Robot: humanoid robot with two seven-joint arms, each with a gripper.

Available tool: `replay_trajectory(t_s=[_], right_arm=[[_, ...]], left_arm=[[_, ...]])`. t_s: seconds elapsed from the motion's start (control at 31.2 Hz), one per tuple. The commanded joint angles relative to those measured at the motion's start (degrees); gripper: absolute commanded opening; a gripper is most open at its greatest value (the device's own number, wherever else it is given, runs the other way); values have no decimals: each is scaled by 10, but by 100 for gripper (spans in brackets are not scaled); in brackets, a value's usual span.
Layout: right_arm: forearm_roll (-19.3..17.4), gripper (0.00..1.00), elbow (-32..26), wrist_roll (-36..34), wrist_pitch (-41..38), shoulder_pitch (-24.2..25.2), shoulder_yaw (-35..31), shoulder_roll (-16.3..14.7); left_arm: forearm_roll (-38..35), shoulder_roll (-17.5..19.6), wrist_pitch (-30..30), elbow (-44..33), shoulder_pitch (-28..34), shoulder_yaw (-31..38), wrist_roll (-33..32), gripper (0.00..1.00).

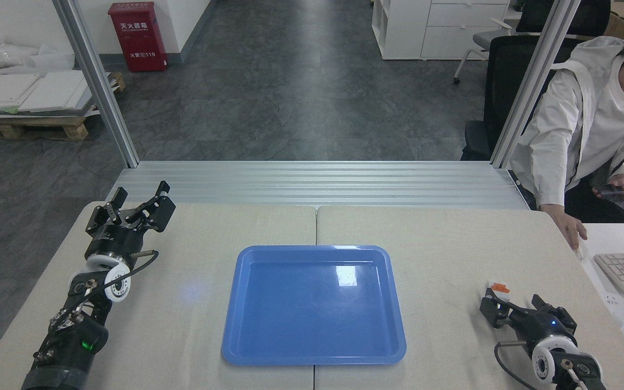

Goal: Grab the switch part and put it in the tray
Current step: 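Lower the right gripper and close it on the switch part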

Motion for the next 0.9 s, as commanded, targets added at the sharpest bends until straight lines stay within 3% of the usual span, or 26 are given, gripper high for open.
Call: replay_trajectory(t_s=[0.0, 0.22, 0.64, 0.87], right_arm=[[3, 93, 15, -1, 1, -5, 5, -1], [7, 89, 17, -2, 1, -32, 21, 1], [10, 85, 37, -4, 2, -33, 51, 3], [33, 40, 44, -4, 18, -34, 51, 3]], left_arm=[[0, 0, 0, 0, 0, 0, 0, 100], [0, 0, 0, 0, 0, 0, 0, 100], [0, 0, 0, 0, 0, 0, 0, 100], [0, 0, 0, 0, 0, 0, 0, 100]])
